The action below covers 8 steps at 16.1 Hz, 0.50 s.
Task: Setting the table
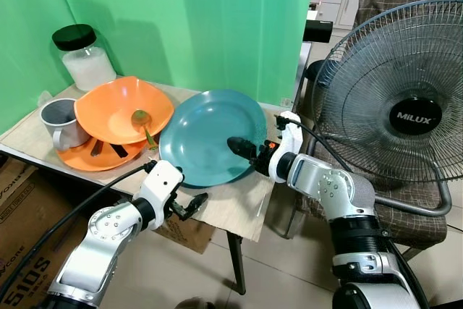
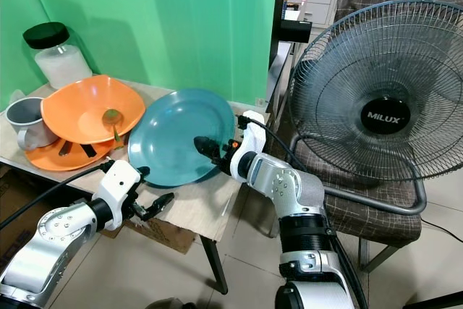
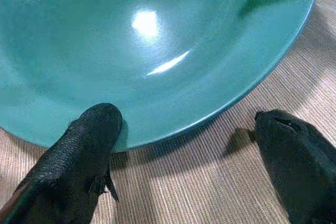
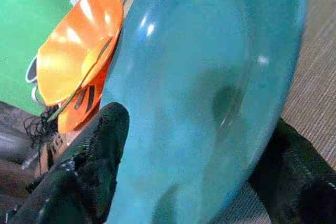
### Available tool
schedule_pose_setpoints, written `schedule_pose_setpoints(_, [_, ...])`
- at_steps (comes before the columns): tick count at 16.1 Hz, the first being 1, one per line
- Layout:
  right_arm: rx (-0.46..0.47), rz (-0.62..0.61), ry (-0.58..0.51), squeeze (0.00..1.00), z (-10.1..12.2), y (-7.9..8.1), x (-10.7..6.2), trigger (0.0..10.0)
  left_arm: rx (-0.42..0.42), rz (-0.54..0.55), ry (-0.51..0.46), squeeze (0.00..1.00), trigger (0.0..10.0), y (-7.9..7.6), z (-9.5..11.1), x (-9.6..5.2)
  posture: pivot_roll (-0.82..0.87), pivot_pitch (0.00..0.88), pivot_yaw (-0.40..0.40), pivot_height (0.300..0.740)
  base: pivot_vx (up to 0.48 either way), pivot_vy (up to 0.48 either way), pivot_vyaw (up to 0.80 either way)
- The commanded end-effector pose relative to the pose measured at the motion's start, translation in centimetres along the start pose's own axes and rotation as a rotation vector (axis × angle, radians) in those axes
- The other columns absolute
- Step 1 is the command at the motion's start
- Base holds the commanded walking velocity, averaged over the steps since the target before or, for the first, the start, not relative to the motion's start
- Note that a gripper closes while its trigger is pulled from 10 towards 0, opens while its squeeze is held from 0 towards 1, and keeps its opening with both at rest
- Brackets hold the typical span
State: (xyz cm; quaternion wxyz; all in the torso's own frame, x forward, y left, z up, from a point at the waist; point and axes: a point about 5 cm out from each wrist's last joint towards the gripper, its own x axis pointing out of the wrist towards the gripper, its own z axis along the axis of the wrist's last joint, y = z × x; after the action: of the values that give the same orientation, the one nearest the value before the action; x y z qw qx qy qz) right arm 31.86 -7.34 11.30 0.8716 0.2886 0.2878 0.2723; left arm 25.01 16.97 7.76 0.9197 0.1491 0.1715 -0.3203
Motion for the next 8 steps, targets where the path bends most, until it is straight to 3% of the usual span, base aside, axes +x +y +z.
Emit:
schedule_pose_setpoints(1, [0.008, 0.019, -0.011, 0.0, 0.46, 0.6, 0.32, 0.0, 0.0, -0.012, 0.033, 0.0, 10.0, -0.14, -0.72, -0.1, 0.09, 0.0, 0.072, 0.74, 0.0, 0.0, 0.0])
schedule_pose_setpoints(8, [0.089, -0.035, 0.008, 0.0, -0.13, 0.34, 1.12, 0.0, 0.011, -0.016, 0.027, 0.0, 10.0, -0.08, -0.5, 0.14, 0.09, 0.0, 0.076, 0.74, 0.0, 0.0, 0.0])
